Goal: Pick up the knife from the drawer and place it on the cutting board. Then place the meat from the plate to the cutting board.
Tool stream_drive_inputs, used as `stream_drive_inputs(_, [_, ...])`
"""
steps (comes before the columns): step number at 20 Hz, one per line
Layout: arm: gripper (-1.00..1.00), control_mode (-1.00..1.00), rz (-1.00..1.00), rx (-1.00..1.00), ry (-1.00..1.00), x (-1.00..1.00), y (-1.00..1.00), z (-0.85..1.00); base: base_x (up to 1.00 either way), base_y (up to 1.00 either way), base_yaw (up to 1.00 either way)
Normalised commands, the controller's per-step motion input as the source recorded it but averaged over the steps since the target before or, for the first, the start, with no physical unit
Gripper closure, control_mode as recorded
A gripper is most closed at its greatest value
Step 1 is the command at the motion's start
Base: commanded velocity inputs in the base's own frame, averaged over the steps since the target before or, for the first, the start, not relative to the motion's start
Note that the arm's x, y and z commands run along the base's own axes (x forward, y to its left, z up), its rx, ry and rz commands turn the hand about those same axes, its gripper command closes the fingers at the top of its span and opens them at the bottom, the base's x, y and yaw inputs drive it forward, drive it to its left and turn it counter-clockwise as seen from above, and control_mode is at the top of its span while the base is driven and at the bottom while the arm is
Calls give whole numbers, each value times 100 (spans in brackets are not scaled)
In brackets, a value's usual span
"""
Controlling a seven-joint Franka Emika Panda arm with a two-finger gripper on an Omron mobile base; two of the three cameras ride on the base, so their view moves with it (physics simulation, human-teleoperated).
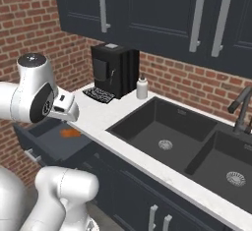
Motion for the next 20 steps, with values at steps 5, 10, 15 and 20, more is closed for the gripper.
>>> stream_drive_inputs(5, [-100,100,0,0,0,0,0,0,2,-5,7])
stream_drive_inputs(10, [-100,-100,0,1,5,11,2,-16,8,1,0])
stream_drive_inputs(15, [-100,-100,0,6,14,39,13,-53,0,0,0])
stream_drive_inputs(20, [-100,-100,0,0,17,68,44,-52,0,0,0])
